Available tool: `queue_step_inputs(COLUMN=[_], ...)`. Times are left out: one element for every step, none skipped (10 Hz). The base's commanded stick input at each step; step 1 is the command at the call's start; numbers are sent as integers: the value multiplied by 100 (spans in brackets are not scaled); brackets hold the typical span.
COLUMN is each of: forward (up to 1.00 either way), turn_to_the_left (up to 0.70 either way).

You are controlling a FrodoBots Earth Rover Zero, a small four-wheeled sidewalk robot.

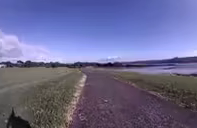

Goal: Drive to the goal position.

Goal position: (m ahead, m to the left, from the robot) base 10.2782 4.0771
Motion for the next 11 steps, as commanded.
queue_step_inputs(forward=[70,70,70,70,70,70,70,70,70,70,70], turn_to_the_left=[4,9,13,14,14,14,14,4,2,0,0])
